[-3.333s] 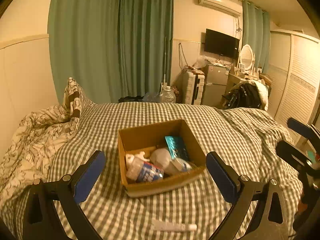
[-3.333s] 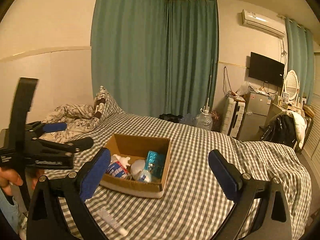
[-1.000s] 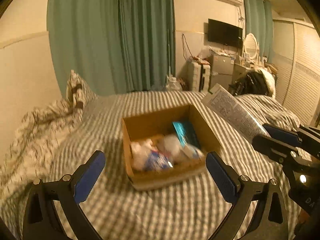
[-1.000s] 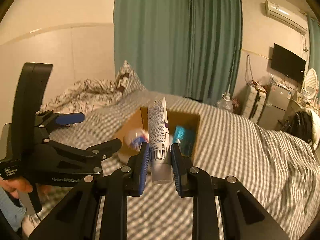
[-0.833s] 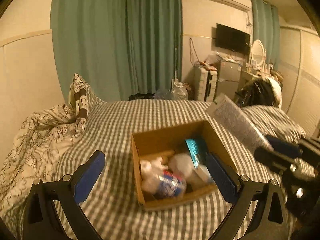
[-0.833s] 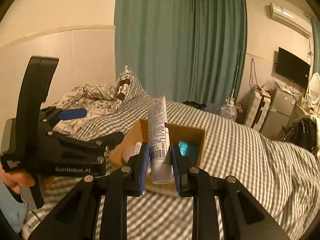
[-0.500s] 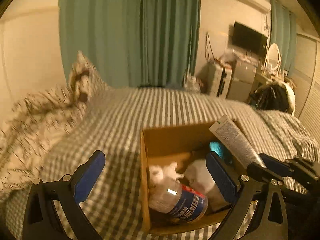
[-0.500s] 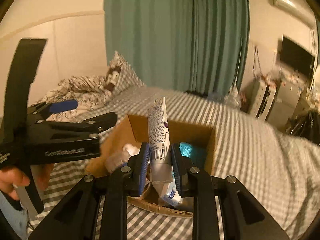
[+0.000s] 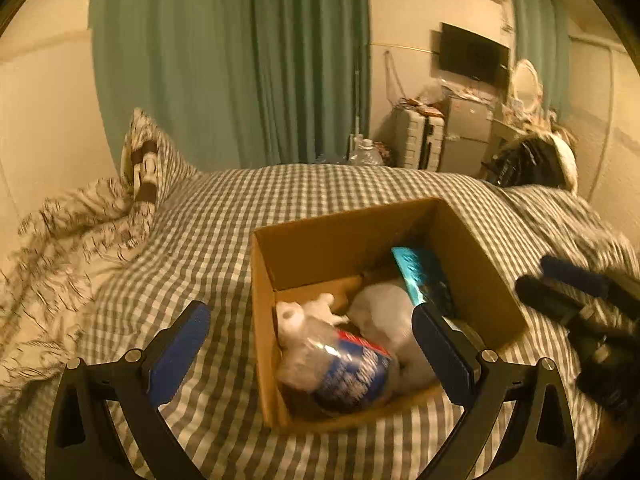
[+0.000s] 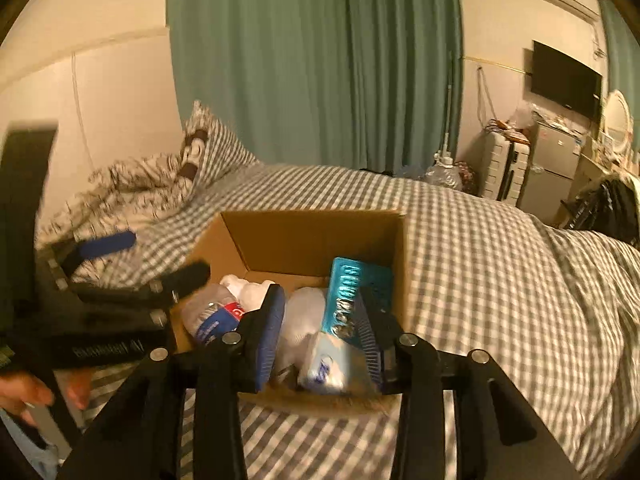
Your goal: Organize objects
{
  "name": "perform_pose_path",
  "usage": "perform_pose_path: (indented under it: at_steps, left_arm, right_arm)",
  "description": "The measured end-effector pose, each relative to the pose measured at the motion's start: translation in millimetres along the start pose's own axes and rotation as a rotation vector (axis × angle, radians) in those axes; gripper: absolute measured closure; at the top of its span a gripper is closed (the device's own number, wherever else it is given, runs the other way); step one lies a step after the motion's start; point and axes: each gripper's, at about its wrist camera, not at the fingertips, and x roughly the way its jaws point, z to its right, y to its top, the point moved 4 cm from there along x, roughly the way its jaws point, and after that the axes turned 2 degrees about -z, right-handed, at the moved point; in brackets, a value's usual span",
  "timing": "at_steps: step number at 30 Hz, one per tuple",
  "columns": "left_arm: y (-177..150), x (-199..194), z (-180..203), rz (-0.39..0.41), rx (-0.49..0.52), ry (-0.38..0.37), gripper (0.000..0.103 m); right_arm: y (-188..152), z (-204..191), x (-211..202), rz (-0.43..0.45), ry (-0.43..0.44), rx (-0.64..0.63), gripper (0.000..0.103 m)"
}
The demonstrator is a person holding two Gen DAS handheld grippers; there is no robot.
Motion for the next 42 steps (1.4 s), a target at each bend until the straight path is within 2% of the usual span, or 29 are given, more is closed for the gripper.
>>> perform_pose_path:
  at_steps: [3,6,7,9,12,14,16,17,21,23,28,34,39,42]
  left_arm:
    - [-6.8,-30.8,9.7,0.039,0.018,0.023,0.000]
    - [-19.8,-72.3,20.3,0.052,0.002,0.027,0.000]
    - [-25.9,-91.8,26.1,0.065,-0.008,0.004,0.000]
    - [-34.3,-119.7,34.5,0.092,-0.021,-0.012,0.000]
    - [-39.7,-148.3,45.6,0.122,-0.009,-0.022,0.000]
    - [-40.9,-166.8,50.3,0.167,-0.007,0.004,0.000]
    - [-42.3,-180.2,50.7,0.211,-0.032,0.036,0.000]
    - [-43.7,-185.8,49.9,0.230,-0.058,0.042,0.000]
    - [-51.3,-188.6,54.2,0.270,-0.144,0.007,0.000]
    - [-53.1,-181.9,56.8,0.272,-0.144,0.027,0.000]
    - [-58.4,-157.9,66.6,0.221,-0.088,0.043,0.000]
    - [-66.4,-141.6,62.6,0.192,-0.109,0.047,0.000]
    - [-70.6,-152.4,55.4,0.238,-0.176,0.059,0.000]
    - [-71.5,-156.1,55.5,0.239,-0.170,0.062,0.000]
  right_arm:
    - [-0.8,7.9,-38.3,0.020,-0.029,0.005,0.053]
    - [-5.4,13.7,-82.1,0.050,-0.098,0.018,0.047]
    - [-8.5,15.0,-101.5,0.073,-0.124,0.028,0.043]
    - [-18.4,16.3,-135.9,0.130,-0.149,0.058,0.023]
    - [-33.5,21.8,-173.8,0.180,-0.155,0.101,0.019]
    - [-38.2,23.4,-189.4,0.202,-0.173,0.088,0.018]
    - [-40.1,25.9,-198.4,0.221,-0.187,0.082,0.012]
    - [-41.0,28.1,-201.3,0.229,-0.186,0.085,0.009]
    - [-44.5,36.1,-202.3,0.233,-0.182,0.068,0.008]
    - [-51.3,38.5,-202.3,0.247,-0.187,0.041,0.008]
    - [-60.4,46.1,-181.1,0.231,-0.202,0.011,0.008]
    - [-65.7,43.9,-167.3,0.231,-0.190,-0.016,0.008]
    - [-66.1,44.9,-164.0,0.220,-0.208,-0.017,0.007]
    - [-65.0,45.2,-166.5,0.224,-0.218,-0.014,0.007]
